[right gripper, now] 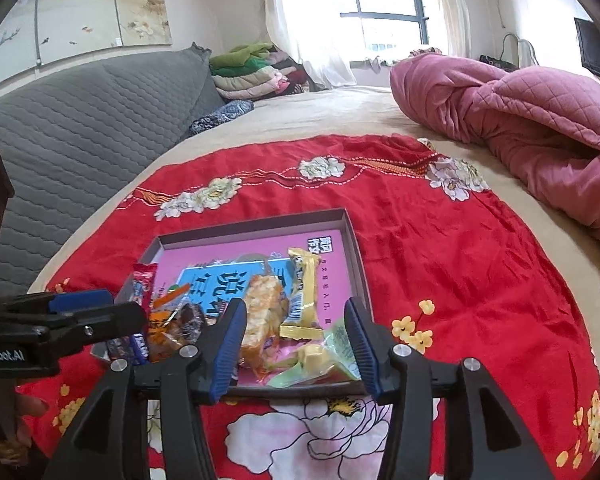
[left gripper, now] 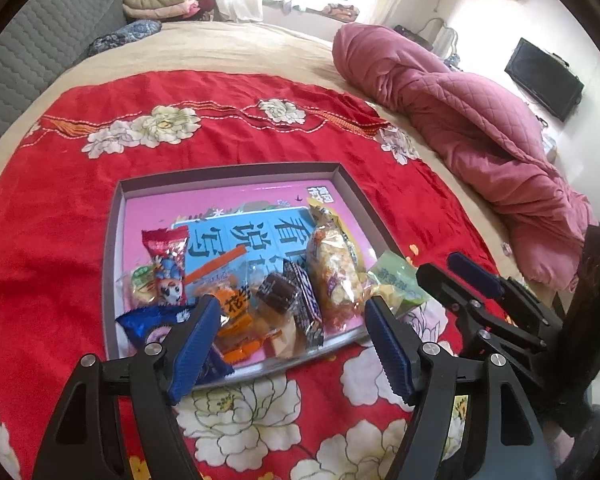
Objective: Organize snacks
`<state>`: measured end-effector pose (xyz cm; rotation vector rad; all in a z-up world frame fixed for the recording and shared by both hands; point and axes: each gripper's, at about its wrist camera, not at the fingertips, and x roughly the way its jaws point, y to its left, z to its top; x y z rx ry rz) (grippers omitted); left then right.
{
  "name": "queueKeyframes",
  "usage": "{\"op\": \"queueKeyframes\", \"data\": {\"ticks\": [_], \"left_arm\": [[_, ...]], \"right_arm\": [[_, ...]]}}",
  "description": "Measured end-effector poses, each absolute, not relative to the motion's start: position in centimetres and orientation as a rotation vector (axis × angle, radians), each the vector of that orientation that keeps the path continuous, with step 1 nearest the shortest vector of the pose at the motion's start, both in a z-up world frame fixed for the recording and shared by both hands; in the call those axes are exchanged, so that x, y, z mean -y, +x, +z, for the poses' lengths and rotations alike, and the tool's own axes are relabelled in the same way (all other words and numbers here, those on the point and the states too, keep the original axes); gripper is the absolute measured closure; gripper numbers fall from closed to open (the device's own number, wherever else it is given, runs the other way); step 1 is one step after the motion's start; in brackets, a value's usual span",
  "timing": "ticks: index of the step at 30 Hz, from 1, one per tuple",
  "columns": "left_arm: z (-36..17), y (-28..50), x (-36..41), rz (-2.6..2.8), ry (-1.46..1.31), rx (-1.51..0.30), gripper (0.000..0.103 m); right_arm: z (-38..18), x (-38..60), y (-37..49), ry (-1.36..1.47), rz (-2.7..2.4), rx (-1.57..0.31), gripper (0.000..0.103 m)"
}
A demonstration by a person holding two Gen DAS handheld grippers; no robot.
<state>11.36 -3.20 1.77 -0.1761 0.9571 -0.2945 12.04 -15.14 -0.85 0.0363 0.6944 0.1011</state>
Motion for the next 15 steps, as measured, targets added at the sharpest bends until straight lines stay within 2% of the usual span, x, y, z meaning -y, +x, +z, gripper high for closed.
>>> {"op": "queueKeyframes", "data": {"ticks": [6,15], "left_arm": [[2.3,9.5,3.7,-0.267,-0.13,-0.949,0.025],[2.3,6.5,3.6,-0.211,-0.123,-0.966,0.024]], "right_arm": [[0.1,14.4,10.0,0.036,0.121,-0.675,0.031],[0.6,14.1,6.9,0.026,0.127,-0.689,0.022]]}}
